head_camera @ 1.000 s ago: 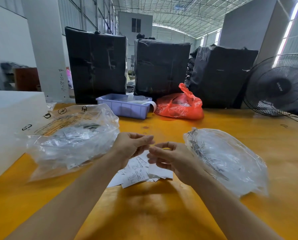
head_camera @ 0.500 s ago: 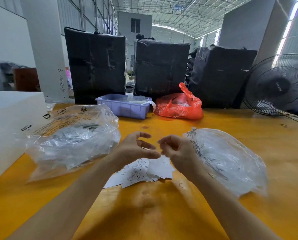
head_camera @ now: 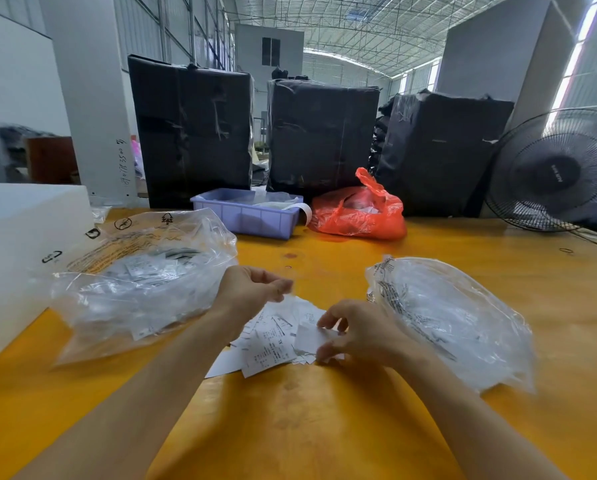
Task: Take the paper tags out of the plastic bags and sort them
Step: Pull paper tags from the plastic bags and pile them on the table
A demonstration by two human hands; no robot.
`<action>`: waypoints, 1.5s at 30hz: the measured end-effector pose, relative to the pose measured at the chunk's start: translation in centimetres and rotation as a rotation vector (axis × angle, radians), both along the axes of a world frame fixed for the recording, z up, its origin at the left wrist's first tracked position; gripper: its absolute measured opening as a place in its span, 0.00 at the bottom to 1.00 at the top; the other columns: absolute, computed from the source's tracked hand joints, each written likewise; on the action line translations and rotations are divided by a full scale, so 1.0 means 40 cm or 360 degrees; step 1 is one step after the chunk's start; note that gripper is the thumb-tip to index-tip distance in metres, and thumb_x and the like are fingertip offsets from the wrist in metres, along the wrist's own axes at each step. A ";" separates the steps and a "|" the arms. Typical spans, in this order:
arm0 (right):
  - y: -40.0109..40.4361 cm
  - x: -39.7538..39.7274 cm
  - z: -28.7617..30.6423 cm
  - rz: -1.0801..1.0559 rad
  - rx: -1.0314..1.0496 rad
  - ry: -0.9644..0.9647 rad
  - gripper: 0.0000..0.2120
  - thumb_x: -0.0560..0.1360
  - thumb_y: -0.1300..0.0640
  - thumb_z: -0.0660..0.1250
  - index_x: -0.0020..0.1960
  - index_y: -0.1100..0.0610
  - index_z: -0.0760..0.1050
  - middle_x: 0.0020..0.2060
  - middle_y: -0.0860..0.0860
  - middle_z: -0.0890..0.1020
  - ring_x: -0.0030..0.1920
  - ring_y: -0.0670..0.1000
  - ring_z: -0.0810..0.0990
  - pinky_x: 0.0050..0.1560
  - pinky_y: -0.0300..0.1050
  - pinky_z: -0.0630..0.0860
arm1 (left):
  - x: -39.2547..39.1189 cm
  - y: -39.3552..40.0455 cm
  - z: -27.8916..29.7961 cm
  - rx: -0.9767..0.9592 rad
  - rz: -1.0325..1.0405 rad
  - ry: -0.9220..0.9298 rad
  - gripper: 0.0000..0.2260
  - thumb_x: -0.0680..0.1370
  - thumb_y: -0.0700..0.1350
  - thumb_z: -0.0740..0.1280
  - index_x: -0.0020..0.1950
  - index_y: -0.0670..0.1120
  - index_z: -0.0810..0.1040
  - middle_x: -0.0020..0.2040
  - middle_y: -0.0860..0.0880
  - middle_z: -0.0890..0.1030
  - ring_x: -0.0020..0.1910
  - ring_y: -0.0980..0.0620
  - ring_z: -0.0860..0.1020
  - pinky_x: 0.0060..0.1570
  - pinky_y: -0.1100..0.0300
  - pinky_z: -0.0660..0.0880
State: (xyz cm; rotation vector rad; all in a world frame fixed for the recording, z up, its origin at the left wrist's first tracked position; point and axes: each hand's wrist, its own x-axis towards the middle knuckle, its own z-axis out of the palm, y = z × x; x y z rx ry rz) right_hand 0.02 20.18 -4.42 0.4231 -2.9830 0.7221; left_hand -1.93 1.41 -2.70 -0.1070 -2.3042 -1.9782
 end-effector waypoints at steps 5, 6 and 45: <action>0.000 -0.012 -0.006 -0.0078 -0.0287 0.0054 0.10 0.65 0.58 0.78 0.45 0.53 0.81 0.36 0.46 0.79 0.36 0.46 0.76 0.33 0.34 0.71 | -0.005 0.006 -0.006 -0.0001 -0.0028 -0.0017 0.03 0.71 0.40 0.73 0.37 0.43 0.81 0.34 0.50 0.83 0.30 0.58 0.78 0.39 0.63 0.72; 0.002 -0.016 -0.006 -0.0100 -0.0421 0.0036 0.07 0.66 0.60 0.77 0.42 0.52 0.81 0.33 0.46 0.79 0.33 0.46 0.75 0.31 0.35 0.70 | -0.006 0.006 -0.008 -0.0006 -0.0030 -0.0015 0.03 0.71 0.39 0.74 0.38 0.43 0.81 0.33 0.50 0.83 0.29 0.59 0.78 0.35 0.66 0.72; 0.011 -0.002 0.050 -0.0056 -0.1650 0.0440 0.07 0.72 0.62 0.71 0.48 0.53 0.79 0.39 0.51 0.83 0.40 0.46 0.83 0.37 0.33 0.76 | 0.017 0.041 -0.001 0.0154 -0.0198 -0.0213 0.07 0.64 0.40 0.77 0.38 0.43 0.82 0.30 0.51 0.80 0.32 0.56 0.75 0.31 0.66 0.70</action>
